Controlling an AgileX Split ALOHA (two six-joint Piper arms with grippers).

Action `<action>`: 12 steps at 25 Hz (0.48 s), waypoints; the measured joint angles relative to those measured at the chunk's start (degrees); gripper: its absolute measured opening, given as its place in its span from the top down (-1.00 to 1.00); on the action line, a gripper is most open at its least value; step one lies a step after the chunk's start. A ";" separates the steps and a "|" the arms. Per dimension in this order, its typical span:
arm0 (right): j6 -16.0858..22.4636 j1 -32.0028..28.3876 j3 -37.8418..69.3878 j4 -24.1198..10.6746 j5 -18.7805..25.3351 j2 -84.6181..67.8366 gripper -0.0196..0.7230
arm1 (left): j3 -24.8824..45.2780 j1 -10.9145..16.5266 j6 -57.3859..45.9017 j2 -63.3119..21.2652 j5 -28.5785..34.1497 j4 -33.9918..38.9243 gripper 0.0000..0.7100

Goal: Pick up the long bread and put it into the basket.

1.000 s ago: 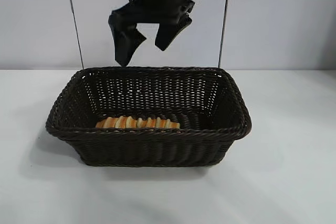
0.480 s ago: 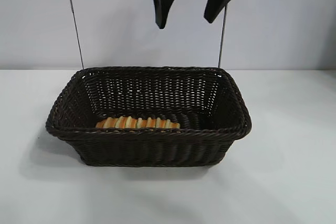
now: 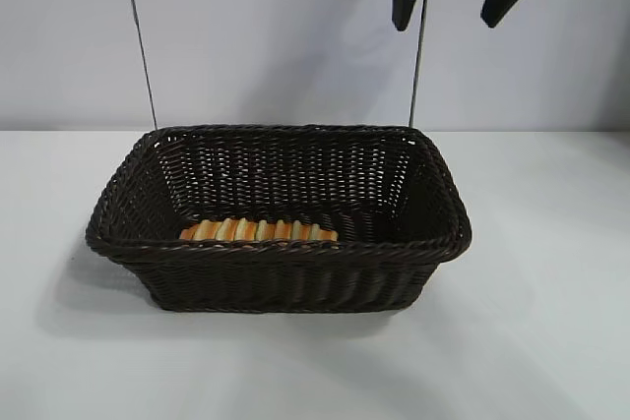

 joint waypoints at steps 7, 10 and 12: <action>-0.61 -5.93 0.00 -0.45 0.00 0.00 -0.92 | 0.00 0.00 0.00 0.00 0.00 0.00 -0.96; -1.00 -7.37 0.00 -0.47 0.00 0.00 -0.92 | 0.00 0.00 0.00 0.00 0.00 0.00 -0.96; -1.00 -7.88 0.00 -0.59 0.00 0.00 -0.92 | 0.00 0.00 0.00 0.00 0.00 0.00 -0.96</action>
